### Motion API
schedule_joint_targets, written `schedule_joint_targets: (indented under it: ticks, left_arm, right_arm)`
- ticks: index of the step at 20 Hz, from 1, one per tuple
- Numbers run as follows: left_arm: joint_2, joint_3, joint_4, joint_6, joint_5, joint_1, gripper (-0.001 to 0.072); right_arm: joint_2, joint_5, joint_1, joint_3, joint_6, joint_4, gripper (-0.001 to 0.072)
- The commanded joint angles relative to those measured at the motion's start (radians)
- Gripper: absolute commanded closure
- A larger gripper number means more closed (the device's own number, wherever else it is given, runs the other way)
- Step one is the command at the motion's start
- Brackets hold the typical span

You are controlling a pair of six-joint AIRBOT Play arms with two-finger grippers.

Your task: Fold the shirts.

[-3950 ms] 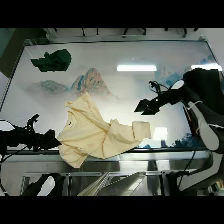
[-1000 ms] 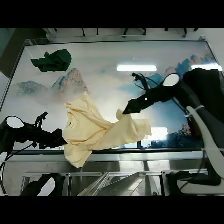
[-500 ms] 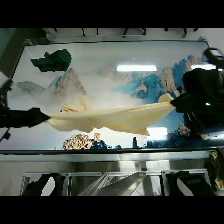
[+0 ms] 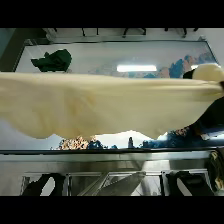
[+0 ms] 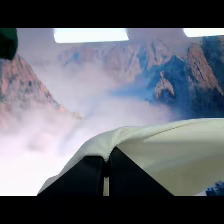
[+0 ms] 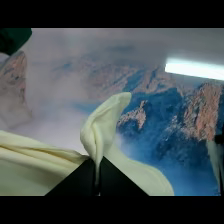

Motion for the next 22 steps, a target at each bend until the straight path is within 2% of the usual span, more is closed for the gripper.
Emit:
schedule_joint_targets:
  ticks: [1, 3, 5, 8, 11, 13, 14, 15, 18, 20, 22]
  left_arm:
    - [-0.074, 0.341, 0.034, -0.024, -0.091, 0.001, 0.0695]
    - [-0.076, 0.400, 0.034, -0.024, -0.090, 0.001, 0.0695]
    - [-0.063, 0.446, 0.063, -0.024, -0.082, 0.001, 0.0695]
    - [-0.037, 0.436, 0.134, -0.041, -0.087, 0.001, 0.0696]
    - [0.014, 0.131, 0.116, -0.014, -0.082, 0.001, 0.0695]
    - [0.070, -0.234, 0.097, 0.044, 0.027, 0.000, 0.0695]
    - [0.084, -0.411, 0.046, 0.051, 0.096, -0.018, 0.0695]
    - [0.080, -0.551, 0.058, 0.086, 0.171, -0.045, 0.0695]
    - [-0.043, -0.842, 0.093, 0.127, 0.464, -0.195, 0.0695]
    - [-0.211, -0.858, 0.143, 0.165, 0.601, -0.262, 0.0695]
    - [-0.431, -0.753, 0.193, 0.171, 0.620, -0.291, 0.0694]
  right_arm:
    - [-0.052, 0.182, -0.003, 0.283, -0.010, -0.079, 0.0692]
    - [-0.094, 0.260, -0.003, 0.443, -0.018, -0.137, 0.0692]
    - [-0.098, 0.236, -0.006, 0.528, -0.025, -0.161, 0.0692]
    - [-0.097, 0.263, -0.070, 0.537, -0.012, -0.156, 0.0692]
    - [-0.101, 0.279, -0.136, 0.403, 0.007, -0.139, 0.0692]
    - [-0.101, 0.269, -0.160, 0.217, 0.043, -0.138, 0.0691]
    - [-0.103, 0.225, -0.161, 0.103, 0.071, -0.132, 0.0691]
    - [-0.106, 0.147, -0.161, -0.011, 0.082, -0.114, 0.0691]
    - [-0.154, -0.232, -0.158, -0.361, 0.081, -0.012, 0.0691]
    - [-0.254, -0.468, -0.140, -0.516, 0.081, 0.013, 0.0691]
    - [-0.408, -0.592, -0.111, -0.544, 0.059, 0.043, 0.0691]
